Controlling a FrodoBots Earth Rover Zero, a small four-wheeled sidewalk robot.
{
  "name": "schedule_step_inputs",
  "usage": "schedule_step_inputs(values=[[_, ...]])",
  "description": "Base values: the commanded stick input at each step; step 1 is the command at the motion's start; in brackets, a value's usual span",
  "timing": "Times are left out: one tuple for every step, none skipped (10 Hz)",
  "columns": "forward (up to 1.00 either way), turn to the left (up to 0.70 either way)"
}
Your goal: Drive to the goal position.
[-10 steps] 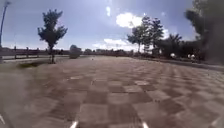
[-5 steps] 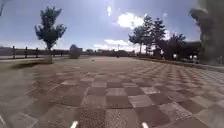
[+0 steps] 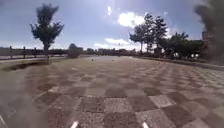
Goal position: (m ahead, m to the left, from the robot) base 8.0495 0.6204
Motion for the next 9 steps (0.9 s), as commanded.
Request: schedule_step_inputs(values=[[1.00, 0.00], [1.00, 0.00], [1.00, 0.00], [1.00, 0.00], [1.00, 0.00], [1.00, 0.00], [1.00, 0.00], [1.00, 0.00], [1.00, 0.00]])
